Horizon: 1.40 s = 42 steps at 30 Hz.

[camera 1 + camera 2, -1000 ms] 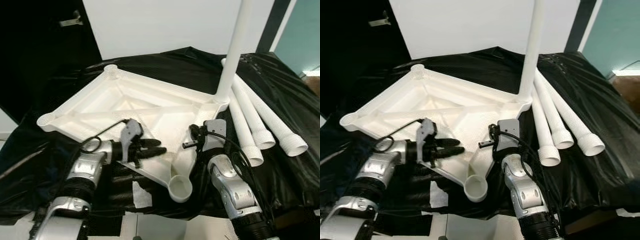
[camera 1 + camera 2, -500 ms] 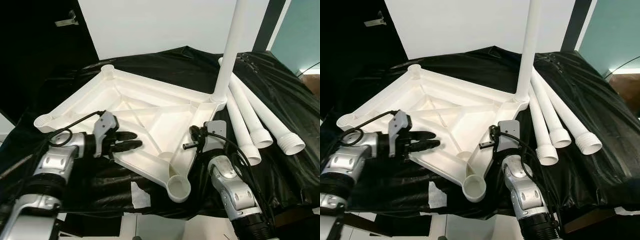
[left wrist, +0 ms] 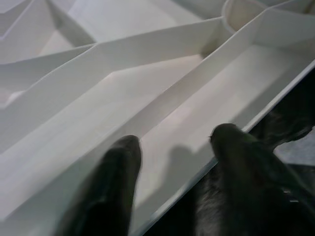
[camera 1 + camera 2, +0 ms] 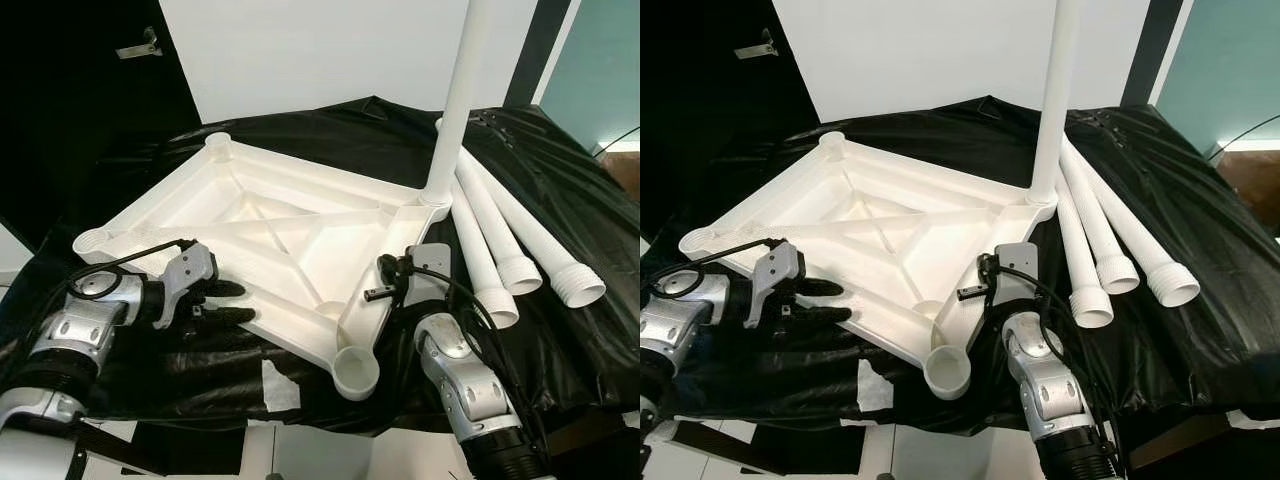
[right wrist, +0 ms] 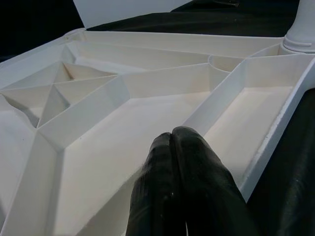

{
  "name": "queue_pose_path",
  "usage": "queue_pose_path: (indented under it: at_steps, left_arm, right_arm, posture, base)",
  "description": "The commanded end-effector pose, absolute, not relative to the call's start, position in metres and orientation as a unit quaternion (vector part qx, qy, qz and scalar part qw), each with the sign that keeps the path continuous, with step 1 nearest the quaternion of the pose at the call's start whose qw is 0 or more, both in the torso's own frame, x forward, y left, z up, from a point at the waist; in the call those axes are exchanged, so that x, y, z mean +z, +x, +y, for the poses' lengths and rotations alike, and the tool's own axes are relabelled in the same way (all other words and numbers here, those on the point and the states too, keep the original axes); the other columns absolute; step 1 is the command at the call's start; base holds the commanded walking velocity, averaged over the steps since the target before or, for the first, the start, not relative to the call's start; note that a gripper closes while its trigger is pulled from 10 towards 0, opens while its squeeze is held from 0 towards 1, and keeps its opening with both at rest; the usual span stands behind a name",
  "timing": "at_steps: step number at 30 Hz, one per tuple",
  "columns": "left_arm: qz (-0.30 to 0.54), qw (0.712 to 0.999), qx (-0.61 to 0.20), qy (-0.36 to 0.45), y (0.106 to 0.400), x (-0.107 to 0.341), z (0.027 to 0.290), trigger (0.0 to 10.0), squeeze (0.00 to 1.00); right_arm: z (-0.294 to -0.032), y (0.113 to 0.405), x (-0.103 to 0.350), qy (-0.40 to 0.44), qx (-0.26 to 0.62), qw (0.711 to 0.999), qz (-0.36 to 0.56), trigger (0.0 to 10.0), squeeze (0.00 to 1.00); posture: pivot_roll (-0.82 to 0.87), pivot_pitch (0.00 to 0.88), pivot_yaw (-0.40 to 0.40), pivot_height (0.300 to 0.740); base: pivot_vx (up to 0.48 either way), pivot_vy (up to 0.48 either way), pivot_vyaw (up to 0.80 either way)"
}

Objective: Building children table

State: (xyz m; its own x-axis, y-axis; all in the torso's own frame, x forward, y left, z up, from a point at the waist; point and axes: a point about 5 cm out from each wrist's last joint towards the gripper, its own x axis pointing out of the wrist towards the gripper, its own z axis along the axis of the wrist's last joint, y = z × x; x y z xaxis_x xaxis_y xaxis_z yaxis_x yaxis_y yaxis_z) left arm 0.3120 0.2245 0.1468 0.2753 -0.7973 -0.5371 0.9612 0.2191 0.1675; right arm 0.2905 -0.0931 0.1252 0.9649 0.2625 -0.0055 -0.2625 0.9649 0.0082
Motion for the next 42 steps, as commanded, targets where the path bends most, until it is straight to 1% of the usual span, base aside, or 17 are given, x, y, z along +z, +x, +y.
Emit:
queue_pose_path:
  at_steps: [1,3,9,14,15,19,20,21,23,24,28,34,35,37,38,40,42]
  left_arm:
    - [0.216,0.655,-0.688,0.227,0.297,0.143,0.224,10.0,1.0]
    - [0.227,0.646,-0.689,0.237,0.297,0.139,0.225,10.0,1.0]
    - [0.234,0.641,-0.69,0.243,0.298,0.139,0.226,10.0,1.0]
    - [0.209,0.658,-0.69,0.217,0.302,0.149,0.226,10.0,1.0]
    - [0.188,0.67,-0.69,0.2,0.303,0.159,0.227,10.0,1.0]
    - [0.185,0.673,-0.688,0.199,0.303,0.161,0.229,10.0,0.99]
    - [0.188,0.672,-0.687,0.203,0.303,0.16,0.231,10.0,0.88]
    - [0.191,0.672,-0.686,0.203,0.302,0.159,0.233,10.0,0.18]
    - [0.194,0.672,-0.685,0.203,0.302,0.158,0.234,10.0,0.18]
    - [0.196,0.672,-0.685,0.205,0.301,0.158,0.236,10.0,0.0]
    - [0.224,0.651,-0.686,0.237,0.298,0.148,0.24,10.0,0.0]
    - [0.214,0.653,-0.689,0.231,0.301,0.146,0.234,10.0,0.0]
    - [0.21,0.656,-0.681,0.248,0.304,0.144,0.232,10.0,0.0]
    - [0.193,0.673,-0.661,0.27,0.312,0.14,0.225,10.0,0.0]
    - [0.193,0.673,-0.661,0.27,0.312,0.14,0.225,10.0,0.0]
    - [0.163,0.697,-0.648,0.261,0.319,0.143,0.216,10.0,0.0]
    - [0.155,0.703,-0.645,0.258,0.321,0.145,0.214,10.0,0.0]
  right_arm:
    - [-0.092,0.29,0.122,0.008,0.133,0.991,0.01,10.0,0.0]
    - [-0.092,0.29,0.122,0.011,0.131,0.991,0.011,10.0,0.0]
    - [-0.095,0.29,0.122,0.014,0.126,0.992,0.012,10.0,0.0]
    - [-0.097,0.29,0.12,0.013,0.123,0.992,0.016,10.0,0.0]
    - [-0.097,0.289,0.119,0.011,0.123,0.992,0.019,10.0,0.0]
    - [-0.097,0.288,0.118,0.01,0.123,0.992,0.02,10.0,0.0]
    - [-0.097,0.288,0.118,0.01,0.123,0.992,0.02,10.0,0.0]
    - [-0.097,0.288,0.118,0.01,0.123,0.992,0.021,10.0,0.0]
    - [-0.097,0.288,0.118,0.009,0.123,0.992,0.021,10.0,0.0]
    - [-0.098,0.289,0.118,0.009,0.122,0.992,0.021,10.0,0.0]
    - [-0.098,0.289,0.118,0.009,0.122,0.992,0.021,10.0,0.0]
    - [-0.096,0.29,0.118,0.011,0.122,0.992,0.02,10.0,0.0]
    - [-0.096,0.29,0.119,0.011,0.122,0.992,0.02,10.0,0.0]
    - [-0.096,0.29,0.119,0.012,0.122,0.992,0.019,10.0,0.0]
    - [-0.096,0.29,0.119,0.012,0.122,0.992,0.019,10.0,0.0]
    - [-0.098,0.289,0.119,0.012,0.119,0.993,0.019,10.0,0.0]
    - [-0.098,0.289,0.119,0.012,0.119,0.993,0.019,10.0,0.0]
  posture:
    - [-0.14,0.022,0.068,0.74]
    - [-0.14,0.022,0.067,0.74]
    - [-0.14,0.022,0.066,0.74]
    - [-0.14,0.024,0.064,0.74]
    - [-0.15,0.027,0.062,0.74]
    - [-0.15,0.027,0.062,0.74]
    - [-0.15,0.027,0.062,0.74]
    - [-0.15,0.027,0.062,0.74]
    - [-0.15,0.027,0.062,0.74]
    - [-0.15,0.027,0.062,0.74]
    - [-0.14,0.025,0.064,0.74]
    - [-0.15,0.025,0.064,0.74]
    - [-0.15,0.024,0.064,0.74]
    - [-0.15,0.024,0.065,0.74]
    - [-0.15,0.024,0.065,0.74]
    - [-0.16,0.024,0.063,0.74]
    - [-0.16,0.024,0.063,0.74]
  base:
    - [0.0,0.0,0.0]
    - [0.0,0.0,0.0]
    - [0.0,0.0,0.0]
    - [0.0,0.0,0.0]
    - [0.0,0.0,0.0]
    - [0.0,0.0,0.0]
    - [0.0,0.0,0.0]
    - [0.0,0.0,0.0]
    - [0.0,0.0,0.0]
    - [0.0,0.0,0.0]
    - [0.0,0.0,0.0]
    - [0.0,0.0,0.0]
    - [0.0,0.0,0.0]
    - [0.0,0.0,0.0]
    - [0.0,0.0,0.0]
    - [0.0,0.0,0.0]
    - [0.0,0.0,0.0]
